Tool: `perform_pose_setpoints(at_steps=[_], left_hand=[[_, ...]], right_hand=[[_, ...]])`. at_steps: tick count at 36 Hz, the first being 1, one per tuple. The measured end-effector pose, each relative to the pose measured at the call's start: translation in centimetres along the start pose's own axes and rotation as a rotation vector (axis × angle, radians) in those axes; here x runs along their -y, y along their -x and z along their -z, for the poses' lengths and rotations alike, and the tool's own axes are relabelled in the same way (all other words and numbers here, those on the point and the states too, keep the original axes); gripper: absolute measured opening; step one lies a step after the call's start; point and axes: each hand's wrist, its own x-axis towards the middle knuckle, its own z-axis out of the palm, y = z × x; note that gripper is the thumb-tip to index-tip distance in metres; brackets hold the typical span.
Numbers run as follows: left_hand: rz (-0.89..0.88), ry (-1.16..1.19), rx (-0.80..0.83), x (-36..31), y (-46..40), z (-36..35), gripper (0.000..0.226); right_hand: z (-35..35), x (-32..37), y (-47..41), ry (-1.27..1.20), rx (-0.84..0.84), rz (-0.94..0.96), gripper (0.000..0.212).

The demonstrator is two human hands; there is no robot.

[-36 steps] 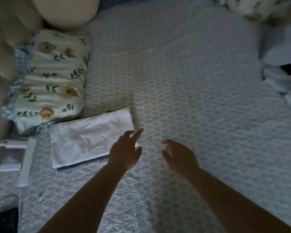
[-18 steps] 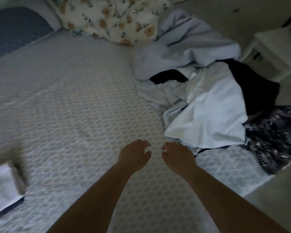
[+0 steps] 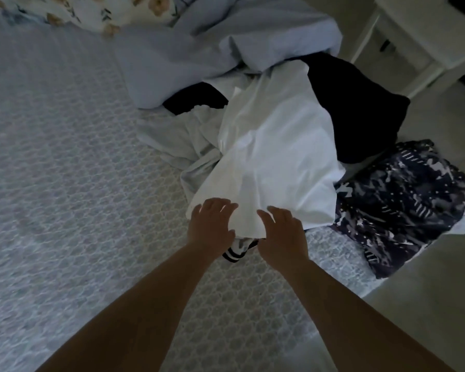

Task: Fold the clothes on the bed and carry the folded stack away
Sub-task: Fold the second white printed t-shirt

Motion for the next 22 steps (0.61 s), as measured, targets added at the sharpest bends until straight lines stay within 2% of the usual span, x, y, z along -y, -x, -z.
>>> perform_pose_setpoints(at_steps=[3,8,10,13,15,19,21,22], left_hand=[[0.010,-0.056,0.023,-0.3,-0.9,-2.9,0.061],[0.009,-0.070,0.034,-0.1,-2.7,-6.9,0.069],[-0.005,-0.072,0.010,-0.3,-3.4,-7.8,0.076],[-0.042,-0.114,-0.050,-1.2,-3.9,-8.5,0.076],[-0.077,-0.121,-0.092,-1.8,-4.2,-8.5,0.069],[-0.204,0.053,-0.186,-3.4,-4.2,-6.6,0.034],[-0.124,0.257,-0.162,-4.0,-3.9,-4.7,0.045],[-0.051,0.364,-0.128,-4.0,-3.7,-3.8,0.040]], right_hand=[[-2.8,-1.7,-1.1,0.006,0.037,-0.020,0.066],[-6.4,-3.9,-2.9,0.065,-0.041,-0.082,0.073],[-7.0,-4.8,-3.8,0.120,-0.110,-0.067,0.060],[-7.1,-5.7,-5.2,0.099,-0.237,-0.020,0.025],[-6.8,-5.7,-5.7,-0.058,-0.284,-0.054,0.017],[-5.0,-4.7,-5.1,-0.662,-0.250,-0.235,0.010],[-3.7,-4.2,-4.4,-0.789,-0.282,-0.244,0.012],[-2.8,-4.1,-3.9,-0.851,-0.306,-0.240,0.013]])
